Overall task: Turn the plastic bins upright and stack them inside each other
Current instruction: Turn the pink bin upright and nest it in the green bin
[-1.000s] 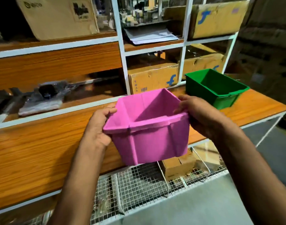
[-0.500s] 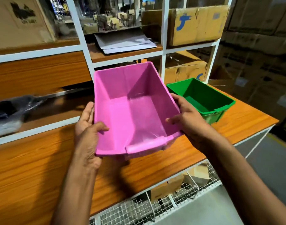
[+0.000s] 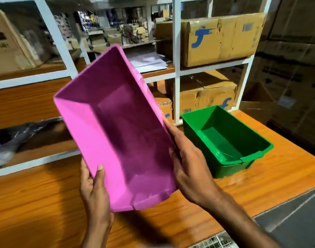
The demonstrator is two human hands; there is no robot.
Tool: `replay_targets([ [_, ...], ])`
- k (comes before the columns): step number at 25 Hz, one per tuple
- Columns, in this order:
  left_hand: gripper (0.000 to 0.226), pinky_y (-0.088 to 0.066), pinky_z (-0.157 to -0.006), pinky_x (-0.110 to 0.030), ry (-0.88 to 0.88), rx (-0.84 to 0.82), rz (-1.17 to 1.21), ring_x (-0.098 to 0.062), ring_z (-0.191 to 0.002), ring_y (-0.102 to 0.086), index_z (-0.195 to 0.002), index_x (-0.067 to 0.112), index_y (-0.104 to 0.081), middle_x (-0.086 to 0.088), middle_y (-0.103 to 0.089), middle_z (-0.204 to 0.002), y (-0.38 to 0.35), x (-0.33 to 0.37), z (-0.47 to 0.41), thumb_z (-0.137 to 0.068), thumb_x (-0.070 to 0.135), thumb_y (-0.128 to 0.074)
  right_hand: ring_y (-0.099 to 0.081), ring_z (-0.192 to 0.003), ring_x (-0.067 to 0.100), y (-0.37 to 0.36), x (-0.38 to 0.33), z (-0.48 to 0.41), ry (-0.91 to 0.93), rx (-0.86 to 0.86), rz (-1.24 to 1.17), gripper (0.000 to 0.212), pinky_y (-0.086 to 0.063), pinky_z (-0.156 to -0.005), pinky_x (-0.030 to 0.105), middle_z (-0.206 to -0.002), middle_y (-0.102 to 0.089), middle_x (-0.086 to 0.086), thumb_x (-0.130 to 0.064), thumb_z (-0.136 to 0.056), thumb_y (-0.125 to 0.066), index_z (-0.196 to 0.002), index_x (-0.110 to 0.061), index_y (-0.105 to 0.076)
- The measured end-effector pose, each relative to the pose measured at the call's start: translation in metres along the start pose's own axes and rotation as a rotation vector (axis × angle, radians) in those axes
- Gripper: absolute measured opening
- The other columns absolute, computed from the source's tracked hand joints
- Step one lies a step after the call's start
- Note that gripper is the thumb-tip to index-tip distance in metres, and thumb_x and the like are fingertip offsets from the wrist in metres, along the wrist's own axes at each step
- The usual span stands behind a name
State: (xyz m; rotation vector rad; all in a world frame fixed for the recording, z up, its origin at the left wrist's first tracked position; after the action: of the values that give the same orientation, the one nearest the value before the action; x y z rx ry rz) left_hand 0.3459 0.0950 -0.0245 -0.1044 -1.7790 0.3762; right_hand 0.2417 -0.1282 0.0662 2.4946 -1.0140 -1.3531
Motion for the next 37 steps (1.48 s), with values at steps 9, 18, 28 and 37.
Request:
replay_targets([
  [9,0.077,-0.043,-0.113,-0.035,-0.136,0.085,0.000,-0.024,-0.138,-0.053,-0.150,0.022,-0.045,-0.001,-0.057,-0.149,-0.140,0.011,0.088,-0.083,-0.016,-0.052,-0.044,-0.147,0.006,0.138,0.099,-0.035,0.053,-0.118,-0.309,0.068,-0.032,-0.124,0.034,-0.156,-0.050,-0.010,0.008,-0.095,-0.048,-0.156,-0.021,-0.040],
  [18,0.061,-0.044,-0.054,-0.007,0.007,-0.159,-0.214,0.009,-0.062,-0.063,-0.139,0.003,-0.054,0.013,-0.072,-0.087,-0.314,0.044,0.097,-0.084,-0.019,-0.039,-0.069,-0.073,-0.011,0.264,0.198,-0.091,-0.409,-0.028,-0.458,0.074,-0.051,-0.055,0.012,-0.106,-0.065,-0.014,0.029,-0.083,-0.032,-0.134,-0.023,-0.050],
  [28,0.069,-0.046,-0.042,-0.016,0.241,-0.163,-0.370,-0.010,-0.068,-0.058,-0.156,0.015,-0.035,-0.009,-0.063,-0.132,-0.355,-0.019,0.092,-0.093,-0.011,-0.040,-0.067,-0.066,0.010,0.267,0.282,-0.078,-0.568,-0.067,-0.376,0.068,-0.044,-0.045,0.013,-0.103,-0.072,0.010,0.021,-0.084,-0.030,-0.129,-0.017,-0.065],
  [37,0.063,-0.045,-0.048,-0.016,0.328,-0.186,-0.437,-0.010,-0.075,-0.059,-0.154,0.012,-0.038,-0.001,-0.060,-0.126,-0.355,-0.064,0.106,-0.095,-0.010,-0.039,-0.072,-0.091,0.026,0.262,0.311,-0.054,-0.682,-0.118,-0.218,0.055,-0.057,-0.059,0.033,-0.103,-0.074,0.003,0.002,-0.080,-0.041,-0.121,-0.027,-0.063],
])
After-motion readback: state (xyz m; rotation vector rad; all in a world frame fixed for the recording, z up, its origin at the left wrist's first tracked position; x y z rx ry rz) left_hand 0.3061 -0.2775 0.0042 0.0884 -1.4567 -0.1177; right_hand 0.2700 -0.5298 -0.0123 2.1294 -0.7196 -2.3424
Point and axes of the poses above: each hand's wrist, its own z-axis away from the middle knuckle, its own y-axis out of the back of the hand, x = y × z, the point moved 6 cm from there along -z, towards the middle knuckle
